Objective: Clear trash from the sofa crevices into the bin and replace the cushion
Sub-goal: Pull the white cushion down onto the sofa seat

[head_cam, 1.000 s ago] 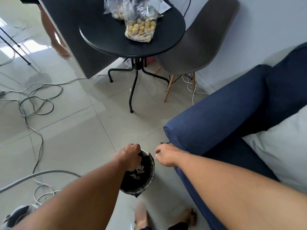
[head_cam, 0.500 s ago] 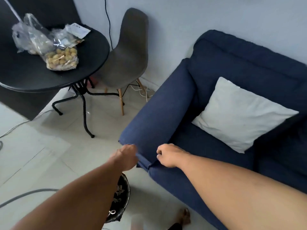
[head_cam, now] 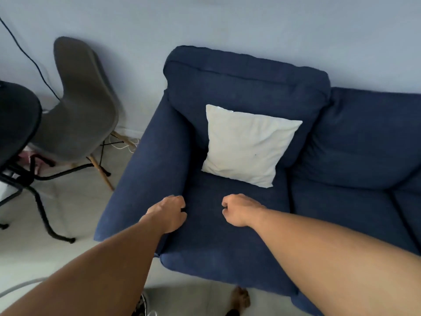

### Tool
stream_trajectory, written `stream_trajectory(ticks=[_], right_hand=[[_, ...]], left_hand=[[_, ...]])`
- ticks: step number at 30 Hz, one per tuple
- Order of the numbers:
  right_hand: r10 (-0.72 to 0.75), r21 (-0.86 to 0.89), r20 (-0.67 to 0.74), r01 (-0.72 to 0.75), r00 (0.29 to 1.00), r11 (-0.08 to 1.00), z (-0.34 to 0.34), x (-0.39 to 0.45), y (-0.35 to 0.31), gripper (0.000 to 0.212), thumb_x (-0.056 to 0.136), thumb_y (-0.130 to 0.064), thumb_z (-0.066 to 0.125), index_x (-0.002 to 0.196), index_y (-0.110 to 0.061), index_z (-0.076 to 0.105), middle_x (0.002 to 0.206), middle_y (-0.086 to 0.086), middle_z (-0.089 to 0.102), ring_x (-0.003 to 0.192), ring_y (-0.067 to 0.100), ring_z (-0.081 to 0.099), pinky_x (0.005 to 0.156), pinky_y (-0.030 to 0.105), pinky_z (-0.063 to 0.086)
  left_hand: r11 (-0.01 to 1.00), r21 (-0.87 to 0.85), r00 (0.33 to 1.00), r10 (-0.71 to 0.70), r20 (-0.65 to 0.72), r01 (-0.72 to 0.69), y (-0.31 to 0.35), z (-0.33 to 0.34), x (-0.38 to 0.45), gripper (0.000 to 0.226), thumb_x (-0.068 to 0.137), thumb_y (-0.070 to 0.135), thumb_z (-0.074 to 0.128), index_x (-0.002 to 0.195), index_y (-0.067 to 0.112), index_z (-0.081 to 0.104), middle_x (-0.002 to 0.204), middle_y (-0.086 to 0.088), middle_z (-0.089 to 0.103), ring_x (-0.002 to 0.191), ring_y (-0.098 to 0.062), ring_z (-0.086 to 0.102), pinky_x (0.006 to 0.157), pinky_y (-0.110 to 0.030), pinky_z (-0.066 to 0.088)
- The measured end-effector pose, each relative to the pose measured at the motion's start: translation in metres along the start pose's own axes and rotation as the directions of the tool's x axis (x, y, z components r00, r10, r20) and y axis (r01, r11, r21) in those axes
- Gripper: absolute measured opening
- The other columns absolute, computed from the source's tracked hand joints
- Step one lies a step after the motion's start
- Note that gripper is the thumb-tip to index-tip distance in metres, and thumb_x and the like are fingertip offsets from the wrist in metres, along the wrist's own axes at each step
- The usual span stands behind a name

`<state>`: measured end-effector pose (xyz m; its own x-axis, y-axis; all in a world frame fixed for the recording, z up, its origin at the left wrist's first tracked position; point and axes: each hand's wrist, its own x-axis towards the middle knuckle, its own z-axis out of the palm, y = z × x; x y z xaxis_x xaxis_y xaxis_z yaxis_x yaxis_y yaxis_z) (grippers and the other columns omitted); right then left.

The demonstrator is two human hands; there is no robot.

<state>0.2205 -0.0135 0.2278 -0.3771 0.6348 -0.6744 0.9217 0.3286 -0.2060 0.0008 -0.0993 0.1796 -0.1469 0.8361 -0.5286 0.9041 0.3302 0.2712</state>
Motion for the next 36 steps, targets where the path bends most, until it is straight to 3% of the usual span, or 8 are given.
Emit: stream_trajectory(ticks=[6, 10, 13, 17, 23, 31, 36], right_hand=[[0.063, 0.095, -0.015, -0.062, 0.998, 0.994, -0.017, 0.008, 0.064, 0.036, 0.108, -0.031, 0.046, 0.142, -0.022, 0.057, 0.139, 0.003, 0.057, 0.119, 0.029, 0.061, 0.094, 0.041, 0.054], [0.096, 0.134, -0.029, -0.091, 0.995, 0.987, -0.027, 0.024, 0.106, 0.025, 0.105, -0.028, 0.047, 0.123, -0.021, 0.062, 0.119, 0.001, 0.062, 0.103, 0.025, 0.065, 0.075, 0.034, 0.052], [0.118, 0.198, -0.043, -0.107, 0.992, 0.974, -0.036, 0.036, 0.131, 0.023, 0.104, -0.027, 0.048, 0.120, -0.020, 0.062, 0.117, -0.001, 0.063, 0.102, 0.023, 0.066, 0.076, 0.035, 0.053], [0.137, 0.206, -0.041, -0.126, 0.990, 0.970, -0.043, 0.047, 0.164, 0.021, 0.101, -0.023, 0.047, 0.114, -0.016, 0.062, 0.104, -0.003, 0.063, 0.083, 0.018, 0.059, 0.068, 0.033, 0.048], [0.176, 0.220, -0.039, -0.163, 0.984, 0.962, -0.055, 0.056, 0.198, 0.032, 0.105, -0.025, 0.045, 0.132, -0.019, 0.062, 0.124, 0.001, 0.065, 0.105, 0.024, 0.067, 0.089, 0.039, 0.058], [0.217, 0.222, -0.029, -0.205, 0.976, 0.953, -0.052, 0.075, 0.221, 0.015, 0.103, -0.024, 0.044, 0.101, -0.018, 0.058, 0.099, -0.002, 0.059, 0.084, 0.021, 0.060, 0.061, 0.031, 0.046], [0.230, 0.284, -0.126, -0.187, 0.965, 0.940, -0.075, 0.087, 0.212, 0.028, 0.103, -0.025, 0.042, 0.121, -0.021, 0.063, 0.117, -0.002, 0.063, 0.101, 0.025, 0.065, 0.086, 0.042, 0.058]], left_hand=[[0.998, 0.034, 0.998, 0.042, 0.041, -0.044, 0.056, -0.019, 0.051, 0.033, 0.094, 0.043, 0.053, 0.123, 0.028, 0.054, 0.123, 0.005, 0.051, 0.107, -0.020, 0.056, 0.094, -0.042, 0.051], [0.994, 0.079, 0.997, 0.067, 0.034, -0.070, 0.097, -0.044, 0.086, 0.033, 0.095, 0.041, 0.053, 0.126, 0.027, 0.053, 0.122, 0.004, 0.050, 0.106, -0.022, 0.056, 0.093, -0.042, 0.051], [0.990, 0.105, 0.995, 0.094, 0.017, -0.095, 0.124, -0.063, 0.113, 0.035, 0.093, 0.042, 0.054, 0.125, 0.027, 0.055, 0.123, 0.002, 0.052, 0.107, -0.023, 0.056, 0.093, -0.044, 0.051], [0.989, 0.126, 0.997, 0.076, -0.005, -0.075, 0.156, -0.085, 0.148, 0.039, 0.093, 0.041, 0.056, 0.131, 0.029, 0.054, 0.129, 0.004, 0.053, 0.110, -0.023, 0.057, 0.095, -0.044, 0.051], [0.979, 0.182, 0.992, 0.107, -0.063, -0.094, 0.198, -0.103, 0.193, 0.040, 0.093, 0.040, 0.055, 0.132, 0.031, 0.053, 0.133, 0.006, 0.054, 0.116, -0.022, 0.057, 0.094, -0.045, 0.051], [0.903, 0.416, 0.940, 0.228, -0.252, -0.107, 0.239, -0.107, 0.239, 0.061, 0.089, 0.038, 0.062, 0.143, 0.019, 0.041, 0.138, -0.005, 0.044, 0.123, -0.029, 0.043, 0.096, -0.041, 0.043], [0.892, 0.439, 0.903, 0.275, -0.330, -0.111, 0.241, -0.121, 0.272, 0.078, 0.080, 0.044, 0.073, 0.143, 0.017, 0.035, 0.144, -0.006, 0.036, 0.126, -0.033, 0.039, 0.101, -0.043, 0.042]])
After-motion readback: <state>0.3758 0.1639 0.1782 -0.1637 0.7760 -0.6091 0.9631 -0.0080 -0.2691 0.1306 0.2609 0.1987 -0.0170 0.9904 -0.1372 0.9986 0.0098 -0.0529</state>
